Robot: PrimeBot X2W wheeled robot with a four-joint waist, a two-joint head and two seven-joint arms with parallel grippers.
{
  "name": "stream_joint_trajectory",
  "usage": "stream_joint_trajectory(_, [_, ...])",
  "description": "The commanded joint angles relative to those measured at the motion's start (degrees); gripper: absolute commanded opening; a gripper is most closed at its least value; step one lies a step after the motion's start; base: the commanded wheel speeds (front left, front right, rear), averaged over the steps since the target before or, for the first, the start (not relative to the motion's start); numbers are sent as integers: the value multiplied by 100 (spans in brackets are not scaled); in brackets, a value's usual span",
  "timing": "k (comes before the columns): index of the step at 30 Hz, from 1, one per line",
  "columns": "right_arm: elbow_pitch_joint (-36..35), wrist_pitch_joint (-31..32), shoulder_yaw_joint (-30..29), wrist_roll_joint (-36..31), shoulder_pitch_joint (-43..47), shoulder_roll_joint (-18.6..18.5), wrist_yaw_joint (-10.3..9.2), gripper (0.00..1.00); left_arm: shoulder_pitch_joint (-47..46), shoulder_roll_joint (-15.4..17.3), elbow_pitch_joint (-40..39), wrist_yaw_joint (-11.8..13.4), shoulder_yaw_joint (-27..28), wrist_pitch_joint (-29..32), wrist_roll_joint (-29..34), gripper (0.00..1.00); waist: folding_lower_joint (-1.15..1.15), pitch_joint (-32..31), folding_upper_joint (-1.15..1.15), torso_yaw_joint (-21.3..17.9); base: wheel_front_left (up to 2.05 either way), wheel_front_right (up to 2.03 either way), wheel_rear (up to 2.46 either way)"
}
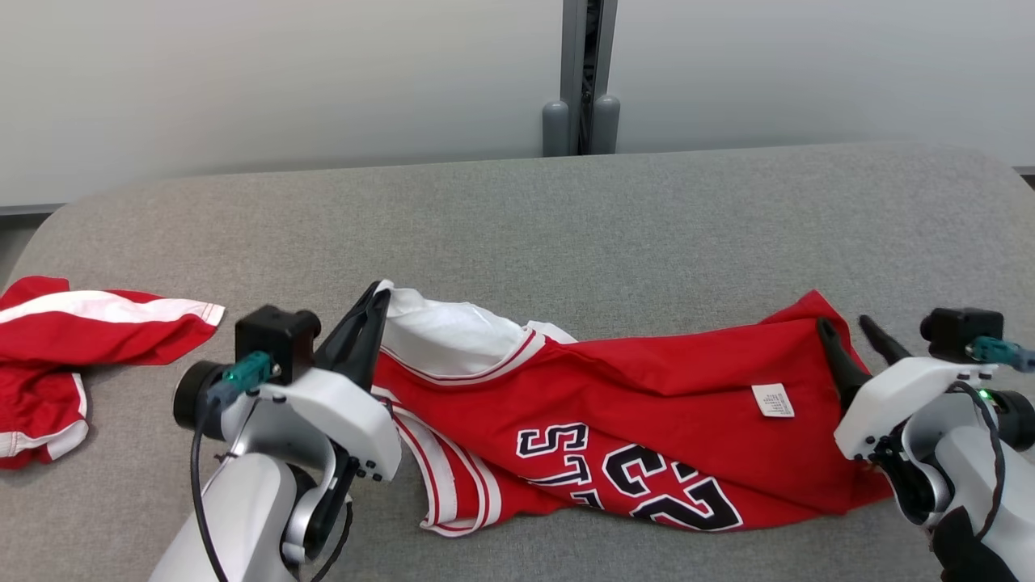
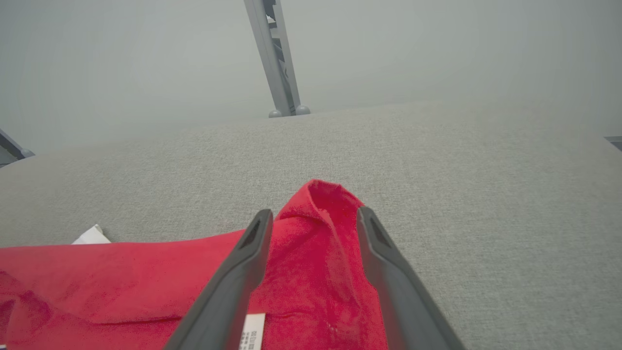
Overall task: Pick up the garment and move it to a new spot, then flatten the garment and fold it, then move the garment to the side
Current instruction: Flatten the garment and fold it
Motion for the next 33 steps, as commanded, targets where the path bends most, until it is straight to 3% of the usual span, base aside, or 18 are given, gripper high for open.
stream_joint_trajectory(1, [49,-128,-24,-30,-56,-50,2,100,58,4,18,29,14,-69,51,0,0,26,0,-10,0,0,0])
stream_joint_trajectory(5, [265,-560,-159,-408,-11,-62,3,100,249,-32,253,151,52,-622,169,0,0,66,0,-42,0,0,0])
stream_joint_trajectory(9, [-536,-574,-973,-1155,598,-96,2,100,470,-96,349,316,172,-1235,228,0,0,71,0,-120,0,0,0])
stream_joint_trajectory(12, [-1341,-576,-1584,-1952,1375,174,2,100,672,-119,338,415,279,-1704,297,0,0,22,0,-174,0,0,0])
stream_joint_trajectory(17, [-1741,-578,-1585,-2400,1966,366,1,100,903,-205,174,527,469,-1881,386,0,0,9,0,-212,0,0,0])
stream_joint_trajectory(19, [-1728,-578,-1610,-2431,1990,417,1,100,959,-216,140,508,516,-1891,432,0,0,6,0,-199,0,0,0])
stream_joint_trajectory(25, [-1076,-579,-1687,-1723,1623,536,1,100,959,-311,42,401,596,-1894,638,0,0,19,0,-16,0,0,0])
stream_joint_trajectory(33, [153,-376,-1233,-725,853,405,2,100,853,-442,64,251,611,-1892,825,0,0,183,0,241,0,0,0])
